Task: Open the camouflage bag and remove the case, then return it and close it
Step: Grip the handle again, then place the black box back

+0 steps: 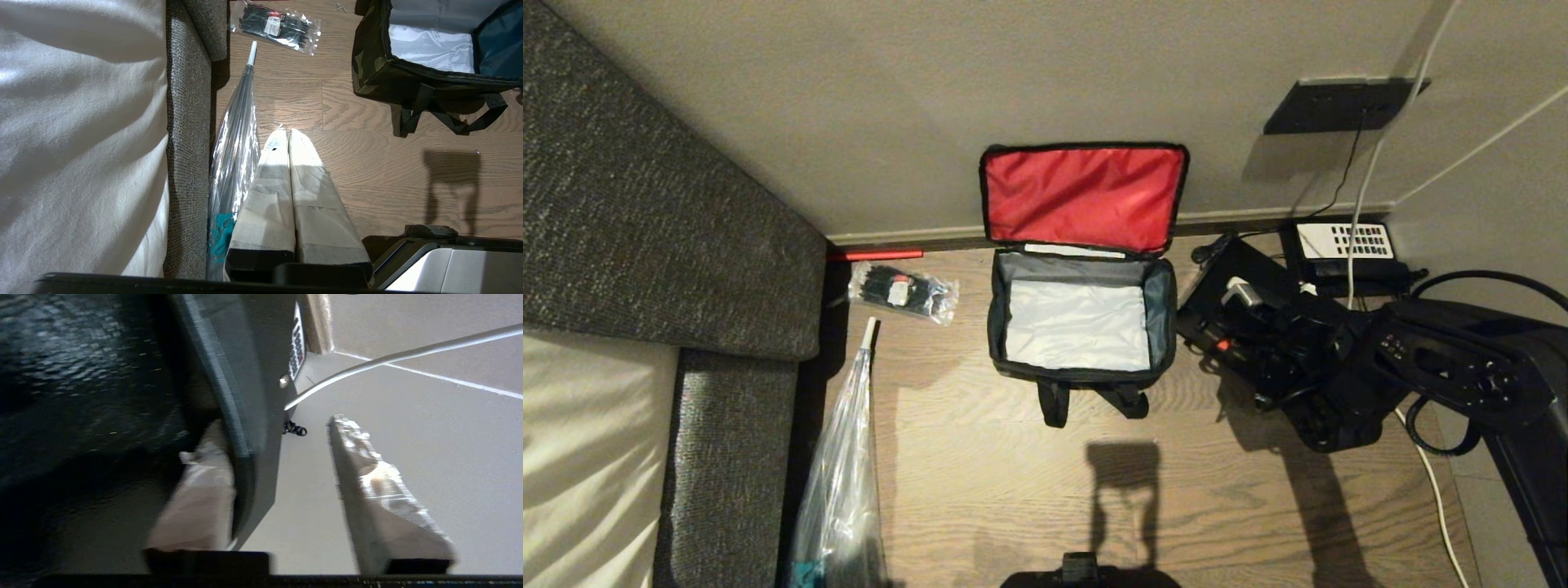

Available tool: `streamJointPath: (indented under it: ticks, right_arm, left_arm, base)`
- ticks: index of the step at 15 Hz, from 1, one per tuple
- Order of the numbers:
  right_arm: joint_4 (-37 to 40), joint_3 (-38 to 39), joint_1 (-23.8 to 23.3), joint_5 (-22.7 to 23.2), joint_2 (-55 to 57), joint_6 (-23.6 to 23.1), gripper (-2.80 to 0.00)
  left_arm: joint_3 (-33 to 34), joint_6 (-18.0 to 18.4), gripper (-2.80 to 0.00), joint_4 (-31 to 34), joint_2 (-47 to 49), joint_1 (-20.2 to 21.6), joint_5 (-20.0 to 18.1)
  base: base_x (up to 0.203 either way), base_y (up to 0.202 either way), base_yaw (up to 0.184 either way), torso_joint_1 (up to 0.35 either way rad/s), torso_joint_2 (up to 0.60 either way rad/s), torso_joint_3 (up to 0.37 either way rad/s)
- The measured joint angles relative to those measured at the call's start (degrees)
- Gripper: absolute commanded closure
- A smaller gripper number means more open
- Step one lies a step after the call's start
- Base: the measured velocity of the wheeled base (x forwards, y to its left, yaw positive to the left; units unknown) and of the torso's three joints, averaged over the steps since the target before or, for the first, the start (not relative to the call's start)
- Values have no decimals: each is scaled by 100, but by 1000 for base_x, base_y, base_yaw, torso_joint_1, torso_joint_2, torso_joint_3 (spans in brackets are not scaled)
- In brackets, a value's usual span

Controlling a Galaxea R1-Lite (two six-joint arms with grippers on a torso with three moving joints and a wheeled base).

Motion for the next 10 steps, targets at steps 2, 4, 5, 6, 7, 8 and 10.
streamJointPath:
  ticks: [2, 4, 5, 6, 7, 8, 10]
  right_arm:
    - [5, 13, -2, -8, 17, -12, 0]
    - [4, 16, -2, -12, 4, -12, 0]
    - [2, 19, -2, -4, -5, -12, 0]
    - [10, 31, -2, -3, -28, -11, 0]
    - [14, 69, 0, -1, -74, -14, 0]
    - [46, 113, 4, 0, -148, -26, 0]
    - [112, 218, 4, 16, -369, -100, 0]
  left_arm:
    - [0, -2, 0, -1, 0, 0, -1]
    - [0, -5, 0, -2, 0, 0, 0]
    - [0, -1, 0, -2, 0, 0, 0]
    - [0, 0, 0, 0, 0, 0, 0]
    - [0, -2, 0, -2, 0, 0, 0]
    - [0, -1, 0, -2, 0, 0, -2]
    - [0, -2, 0, -2, 0, 0, 0]
  base:
    - [0, 0, 0, 0, 0, 0]
    - [0, 0, 0, 0, 0, 0]
    - [0, 0, 0, 0, 0, 0]
    - [0, 0, 0, 0, 0, 0]
    - [0, 0, 0, 0, 0, 0]
    - [0, 0, 0, 0, 0, 0]
    - [0, 0, 0, 0, 0, 0]
